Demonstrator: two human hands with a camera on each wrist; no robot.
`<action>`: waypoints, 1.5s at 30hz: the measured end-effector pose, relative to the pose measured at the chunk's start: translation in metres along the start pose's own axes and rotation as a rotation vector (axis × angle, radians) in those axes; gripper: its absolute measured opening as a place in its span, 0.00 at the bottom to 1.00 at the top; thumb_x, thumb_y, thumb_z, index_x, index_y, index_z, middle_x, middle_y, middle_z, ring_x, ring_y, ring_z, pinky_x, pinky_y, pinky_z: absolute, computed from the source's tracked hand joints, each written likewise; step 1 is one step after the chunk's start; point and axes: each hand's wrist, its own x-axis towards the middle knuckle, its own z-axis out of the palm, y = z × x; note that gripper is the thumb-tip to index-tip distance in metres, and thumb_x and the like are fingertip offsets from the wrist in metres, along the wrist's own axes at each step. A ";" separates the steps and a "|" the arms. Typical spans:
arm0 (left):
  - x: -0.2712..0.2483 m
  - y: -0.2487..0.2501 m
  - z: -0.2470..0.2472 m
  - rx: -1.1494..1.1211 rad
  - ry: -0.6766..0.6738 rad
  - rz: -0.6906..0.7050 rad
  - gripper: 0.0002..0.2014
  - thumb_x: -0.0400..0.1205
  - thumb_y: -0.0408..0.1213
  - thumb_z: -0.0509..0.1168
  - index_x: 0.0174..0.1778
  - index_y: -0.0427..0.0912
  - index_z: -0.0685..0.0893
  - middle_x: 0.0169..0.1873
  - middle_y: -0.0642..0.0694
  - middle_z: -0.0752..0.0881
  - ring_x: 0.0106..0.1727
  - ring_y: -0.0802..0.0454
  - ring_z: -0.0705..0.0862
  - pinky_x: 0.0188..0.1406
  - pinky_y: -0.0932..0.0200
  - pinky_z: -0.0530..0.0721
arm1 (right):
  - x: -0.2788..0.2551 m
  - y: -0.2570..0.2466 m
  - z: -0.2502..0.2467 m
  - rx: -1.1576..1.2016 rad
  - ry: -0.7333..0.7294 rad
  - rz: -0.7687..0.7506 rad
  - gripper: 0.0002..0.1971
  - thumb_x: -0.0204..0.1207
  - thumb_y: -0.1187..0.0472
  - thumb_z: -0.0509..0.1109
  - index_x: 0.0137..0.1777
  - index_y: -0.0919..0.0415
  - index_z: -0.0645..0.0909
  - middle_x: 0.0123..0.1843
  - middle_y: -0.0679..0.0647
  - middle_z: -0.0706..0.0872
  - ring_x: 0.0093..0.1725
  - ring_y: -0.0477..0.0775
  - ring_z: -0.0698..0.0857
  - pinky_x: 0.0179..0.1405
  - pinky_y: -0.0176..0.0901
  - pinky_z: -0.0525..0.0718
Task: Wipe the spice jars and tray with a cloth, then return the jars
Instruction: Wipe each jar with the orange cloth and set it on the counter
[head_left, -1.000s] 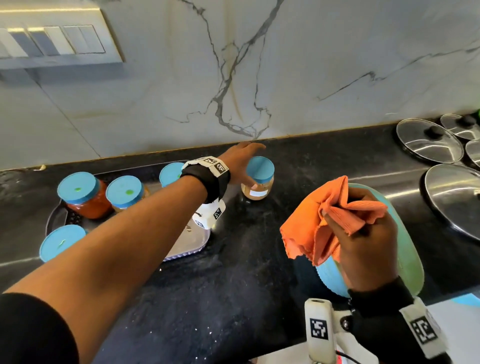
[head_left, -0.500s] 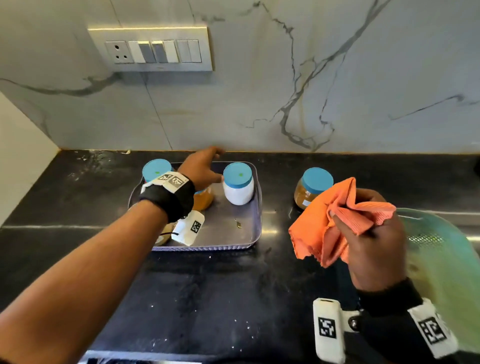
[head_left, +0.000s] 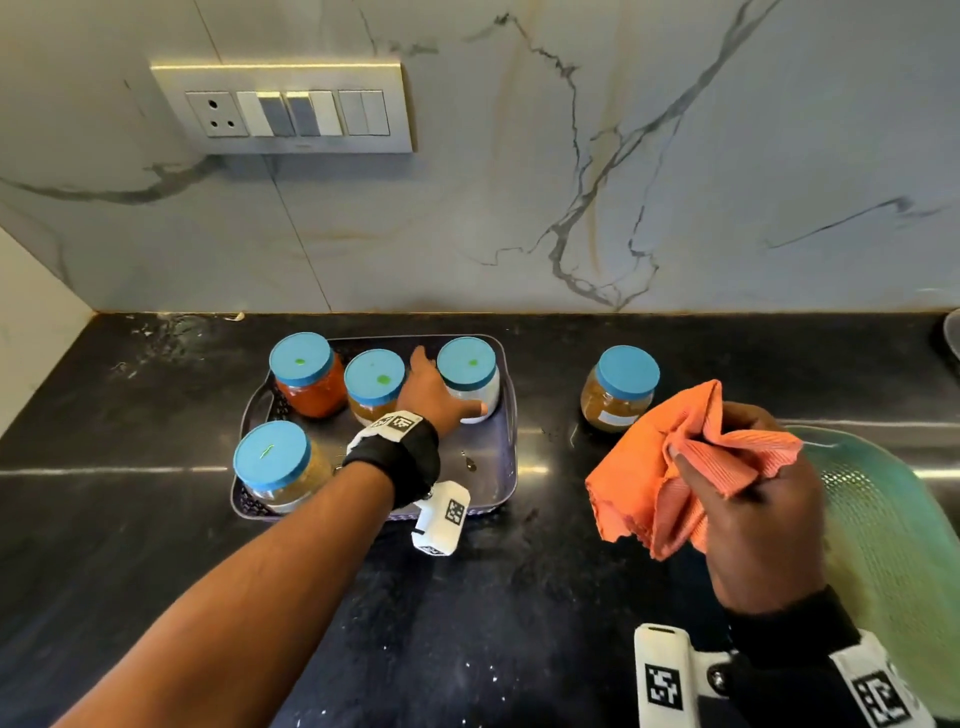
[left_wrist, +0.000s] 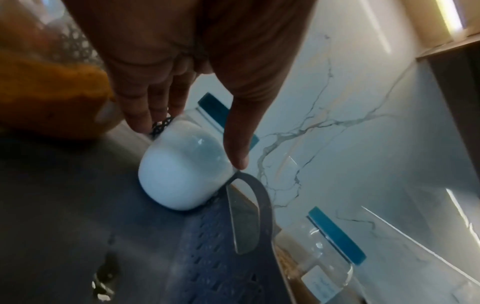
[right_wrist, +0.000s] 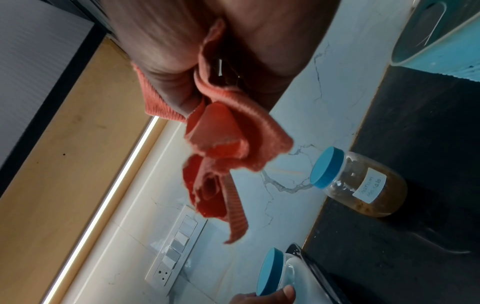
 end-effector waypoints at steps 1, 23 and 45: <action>0.002 -0.002 0.002 -0.019 -0.011 -0.008 0.58 0.68 0.38 0.85 0.86 0.39 0.53 0.79 0.39 0.74 0.80 0.38 0.73 0.80 0.41 0.71 | 0.000 0.000 -0.001 -0.005 -0.004 0.002 0.22 0.71 0.79 0.75 0.49 0.48 0.81 0.46 0.28 0.88 0.49 0.30 0.86 0.48 0.19 0.79; 0.000 -0.002 -0.008 0.064 -0.058 0.252 0.46 0.65 0.43 0.86 0.76 0.43 0.68 0.68 0.46 0.82 0.67 0.47 0.82 0.63 0.55 0.82 | 0.003 0.008 0.004 -0.027 -0.001 -0.006 0.21 0.70 0.78 0.76 0.49 0.49 0.82 0.46 0.31 0.89 0.49 0.33 0.87 0.48 0.21 0.81; -0.154 -0.017 -0.075 -0.227 0.094 0.720 0.48 0.63 0.42 0.88 0.72 0.65 0.66 0.65 0.64 0.82 0.64 0.65 0.84 0.60 0.66 0.83 | 0.008 -0.088 0.095 -0.549 -0.411 -0.794 0.16 0.76 0.60 0.66 0.59 0.59 0.90 0.60 0.54 0.89 0.60 0.59 0.88 0.58 0.54 0.87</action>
